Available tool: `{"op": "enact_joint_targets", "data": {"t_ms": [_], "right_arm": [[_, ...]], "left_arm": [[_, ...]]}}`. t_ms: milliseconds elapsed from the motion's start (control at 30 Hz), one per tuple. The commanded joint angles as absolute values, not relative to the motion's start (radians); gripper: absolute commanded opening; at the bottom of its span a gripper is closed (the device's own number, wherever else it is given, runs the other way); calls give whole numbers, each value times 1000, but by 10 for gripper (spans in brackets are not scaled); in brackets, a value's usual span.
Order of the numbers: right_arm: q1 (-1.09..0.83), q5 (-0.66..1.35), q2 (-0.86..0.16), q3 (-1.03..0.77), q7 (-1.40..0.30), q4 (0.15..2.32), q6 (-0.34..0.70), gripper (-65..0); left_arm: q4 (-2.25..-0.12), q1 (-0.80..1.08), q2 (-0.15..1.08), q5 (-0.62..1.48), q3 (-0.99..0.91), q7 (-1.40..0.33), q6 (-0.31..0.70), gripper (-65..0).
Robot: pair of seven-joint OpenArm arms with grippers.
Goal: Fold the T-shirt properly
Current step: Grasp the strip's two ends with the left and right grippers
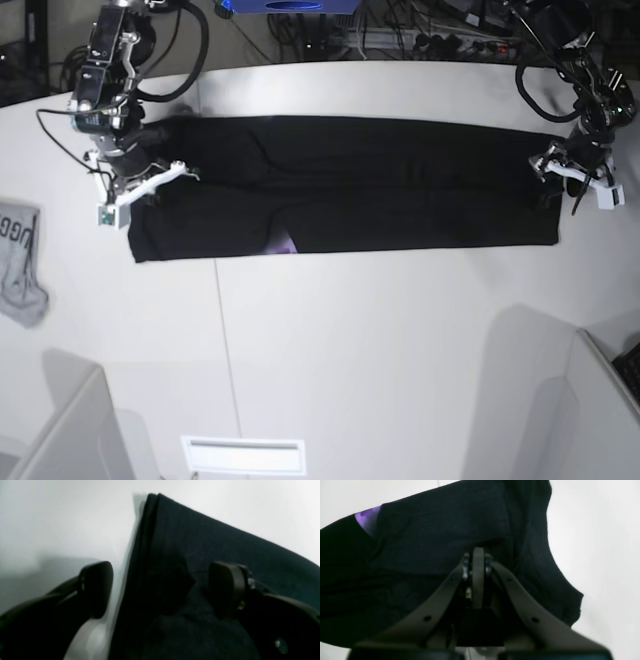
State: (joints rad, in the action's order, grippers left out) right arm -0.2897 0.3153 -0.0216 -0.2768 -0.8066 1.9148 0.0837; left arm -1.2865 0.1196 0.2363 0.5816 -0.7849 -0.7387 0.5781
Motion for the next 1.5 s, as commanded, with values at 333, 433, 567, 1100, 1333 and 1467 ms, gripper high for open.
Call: {"op": "enact_joint_targets", "data": {"t_ms": [333,433,567,1100,1333,1467], "right_arm": [[-291,325,-7,-283,-786,1933,85,-650],[-292,325,8,-286,-788,1933,87,-650],[-308,325,13,-282,-786,1936,87,-650],[-348,605,5,-380,-788,1931,87,-650],[-348,634,4,-435,-789,1931,87,-650],[-349,634,4,-435,-789,1931,87,-650]], "left_arm": [[-1248,124,249,561,-785,-780,575,-546],[-1207,120,254,561,-786,-777,575,-650],[-1194,117,285,561,-786,-739,575,-650],[-1379,173,358,561,-796,-710,575,-650],[-1557,243,308,561,-786,-710,573,-650],[-1650,275,268,561,-785,-713,573,-650]]}}
